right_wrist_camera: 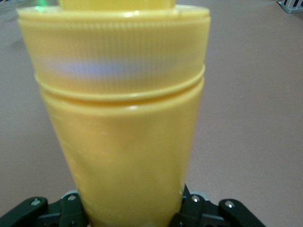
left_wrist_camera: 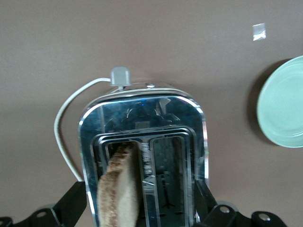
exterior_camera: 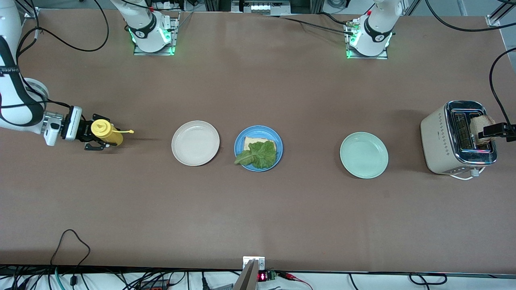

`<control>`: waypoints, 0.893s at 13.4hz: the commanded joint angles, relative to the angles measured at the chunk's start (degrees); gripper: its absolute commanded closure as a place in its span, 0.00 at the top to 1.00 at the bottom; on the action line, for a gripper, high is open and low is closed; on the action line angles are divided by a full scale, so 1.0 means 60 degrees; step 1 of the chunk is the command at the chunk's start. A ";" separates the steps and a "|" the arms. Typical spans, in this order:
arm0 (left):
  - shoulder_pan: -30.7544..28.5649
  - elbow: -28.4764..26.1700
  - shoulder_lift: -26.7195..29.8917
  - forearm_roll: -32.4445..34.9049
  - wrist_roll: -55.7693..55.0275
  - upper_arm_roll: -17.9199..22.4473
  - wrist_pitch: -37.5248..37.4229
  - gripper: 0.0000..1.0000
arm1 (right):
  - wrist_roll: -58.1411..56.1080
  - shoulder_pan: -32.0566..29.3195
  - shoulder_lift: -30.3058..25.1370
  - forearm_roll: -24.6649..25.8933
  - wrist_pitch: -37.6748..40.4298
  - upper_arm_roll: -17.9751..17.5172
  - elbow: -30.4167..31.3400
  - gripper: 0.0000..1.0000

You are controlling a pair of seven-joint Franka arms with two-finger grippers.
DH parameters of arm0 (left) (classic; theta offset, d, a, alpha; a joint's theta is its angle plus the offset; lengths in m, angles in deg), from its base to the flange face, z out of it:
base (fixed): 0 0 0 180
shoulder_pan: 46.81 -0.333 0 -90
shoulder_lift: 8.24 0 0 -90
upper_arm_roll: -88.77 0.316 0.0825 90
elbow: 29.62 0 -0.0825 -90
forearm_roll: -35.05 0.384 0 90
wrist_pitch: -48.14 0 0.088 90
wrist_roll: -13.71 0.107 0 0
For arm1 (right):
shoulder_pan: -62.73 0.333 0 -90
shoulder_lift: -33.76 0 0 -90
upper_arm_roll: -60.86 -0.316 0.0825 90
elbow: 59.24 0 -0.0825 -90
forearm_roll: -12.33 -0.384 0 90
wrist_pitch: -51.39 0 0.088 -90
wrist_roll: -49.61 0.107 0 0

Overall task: Make sandwich in blue plate with both arms
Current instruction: 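Release the mustard with the right gripper while the left gripper lifts toast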

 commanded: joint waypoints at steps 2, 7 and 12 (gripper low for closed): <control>-0.0373 0.0263 -0.0342 0.0713 0.0364 -0.0117 -0.0078 1.00 | -0.0271 -0.0301 0.0605 -0.0254 0.0280 -0.0214 -0.0412 0.10; -0.0785 -0.0177 -0.0592 0.0567 0.1080 -0.0146 -0.0239 0.86 | -0.0271 -0.0374 0.0913 -0.0531 0.0280 -0.0170 -0.0441 1.00; -0.0785 -0.0163 -0.0739 0.0143 0.0601 -0.0161 -0.0824 0.20 | -0.0271 -0.0447 0.0914 -0.0446 0.0295 0.0019 -0.0660 1.00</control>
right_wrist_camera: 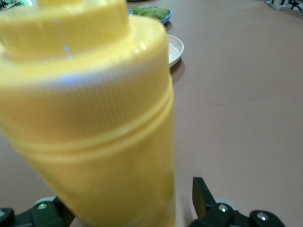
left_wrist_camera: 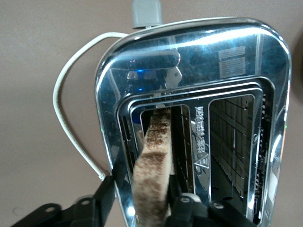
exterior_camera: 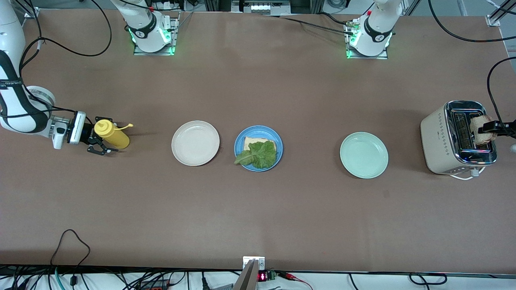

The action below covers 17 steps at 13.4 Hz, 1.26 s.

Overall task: Make sandwich in blue plate with both arms
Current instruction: 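Release the mustard with the right gripper while the left gripper lifts toast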

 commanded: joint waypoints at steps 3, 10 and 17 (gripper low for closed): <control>-0.0062 0.0003 0.0009 -0.0299 -0.0264 -0.0136 -0.0543 0.02 | -0.0147 -0.0246 -0.0016 -0.0018 0.0326 0.0314 -0.0309 1.00; -0.0019 0.0922 0.0651 -0.0854 -0.0453 -0.0252 -0.2515 0.01 | 0.0406 -0.0261 -0.0806 0.0450 0.1029 0.1194 -0.1537 1.00; 0.0128 0.1717 0.1386 -0.1366 -0.2410 -0.3512 -0.3882 0.01 | 0.6919 0.0542 -0.3513 0.3083 0.1539 0.1121 -0.2199 1.00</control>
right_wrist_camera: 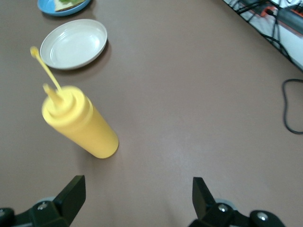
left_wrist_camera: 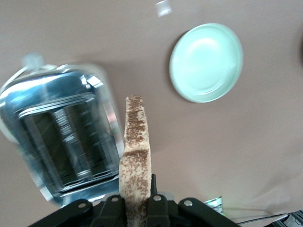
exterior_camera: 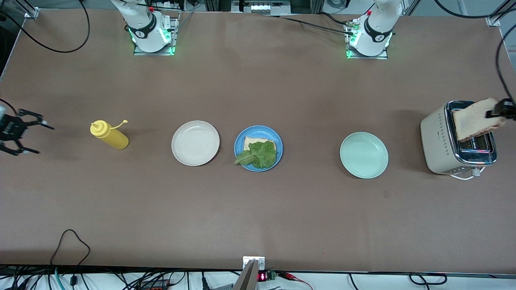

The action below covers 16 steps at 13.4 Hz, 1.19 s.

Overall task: Make sandwich in blue plate with both arms
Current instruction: 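Carry the second toast slice to the blue plate with the left gripper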

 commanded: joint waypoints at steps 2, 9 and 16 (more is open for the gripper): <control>0.0029 -0.0117 -0.0263 -0.0457 -0.2161 -0.2694 -0.0091 0.01 | 0.3236 0.1343 -0.1906 0.1140 0.0851 0.0099 0.0154 1.00; 0.3028 -0.0322 -0.3000 -0.2449 -0.5989 -0.3946 0.4225 0.01 | 1.0366 0.6645 -0.3038 0.4069 0.2682 0.2354 -0.1355 1.00; 0.4642 -0.0337 -0.4774 -0.3593 -0.5858 -0.3946 0.7800 0.01 | 1.5616 0.7984 -0.3361 0.5479 0.3050 0.2312 -0.1384 1.00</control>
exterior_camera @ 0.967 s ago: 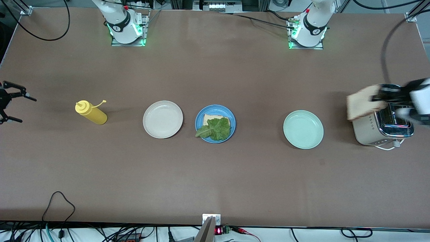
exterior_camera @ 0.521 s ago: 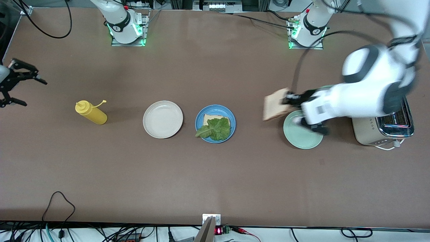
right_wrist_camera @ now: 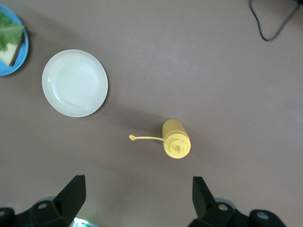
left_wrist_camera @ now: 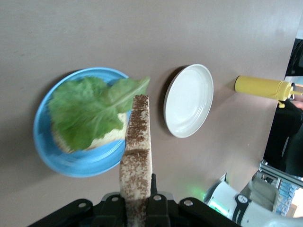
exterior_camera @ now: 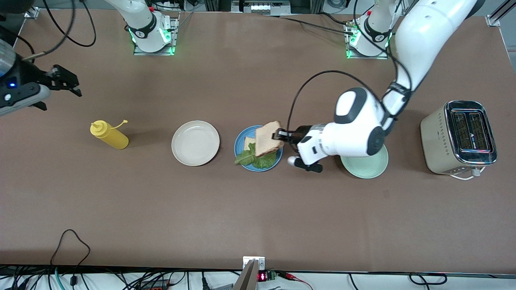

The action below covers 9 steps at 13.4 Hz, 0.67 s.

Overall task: Make sandwich in blue plate with both arms
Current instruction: 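Carry the second toast slice to the blue plate with the left gripper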

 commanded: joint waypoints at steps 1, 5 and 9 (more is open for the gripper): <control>0.0395 0.0214 -0.0652 -0.0211 0.0038 -0.0031 0.0944 0.01 | 0.1109 0.0201 -0.0093 0.0314 0.0316 0.0174 -0.0109 1.00; 0.0717 0.0214 -0.1065 -0.0196 0.0053 0.0027 0.1576 0.01 | 0.1300 0.0070 0.0098 0.0199 -0.0123 0.0174 -0.0123 1.00; 0.0675 0.0096 -0.1415 -0.0182 0.0068 0.0086 0.1577 0.06 | 0.1634 -0.0018 0.0303 0.0022 -0.0035 0.0218 -0.0080 1.00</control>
